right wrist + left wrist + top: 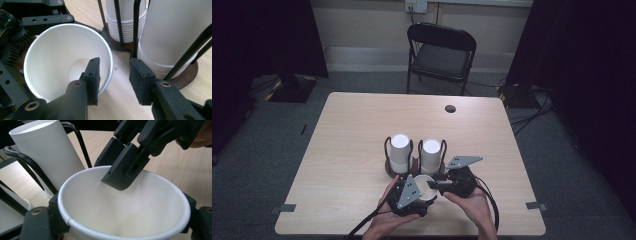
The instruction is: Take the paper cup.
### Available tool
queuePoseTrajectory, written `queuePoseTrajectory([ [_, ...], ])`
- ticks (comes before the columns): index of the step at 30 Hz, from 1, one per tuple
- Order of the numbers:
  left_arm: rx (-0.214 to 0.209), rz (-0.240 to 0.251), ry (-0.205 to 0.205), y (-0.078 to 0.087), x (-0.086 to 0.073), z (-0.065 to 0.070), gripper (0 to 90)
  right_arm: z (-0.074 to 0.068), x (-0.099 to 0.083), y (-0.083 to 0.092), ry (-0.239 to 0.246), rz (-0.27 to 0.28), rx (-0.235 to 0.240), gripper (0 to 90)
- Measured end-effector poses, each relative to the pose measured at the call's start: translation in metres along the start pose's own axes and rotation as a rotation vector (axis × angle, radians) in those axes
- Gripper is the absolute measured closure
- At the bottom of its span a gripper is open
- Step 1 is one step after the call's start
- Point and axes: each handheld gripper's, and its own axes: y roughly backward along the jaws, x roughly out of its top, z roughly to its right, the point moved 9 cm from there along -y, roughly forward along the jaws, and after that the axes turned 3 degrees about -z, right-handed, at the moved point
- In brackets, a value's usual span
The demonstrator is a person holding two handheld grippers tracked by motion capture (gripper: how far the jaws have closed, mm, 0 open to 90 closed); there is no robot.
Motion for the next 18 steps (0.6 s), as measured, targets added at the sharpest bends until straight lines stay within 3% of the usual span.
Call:
queuePoseTrajectory([
  [4, 0.002, 0.001, 0.013, 0.0015, -0.0023, -0.003, 23.4, 0.0001, 0.0, 0.0018, 0.003, 0.037, -0.009, 59.2],
  [18, 0.018, -0.006, 0.058, 0.0077, -0.0086, -0.0095, 23.5, 0.003, -0.0035, 0.0098, -0.063, 0.165, -0.02, 53.8],
])
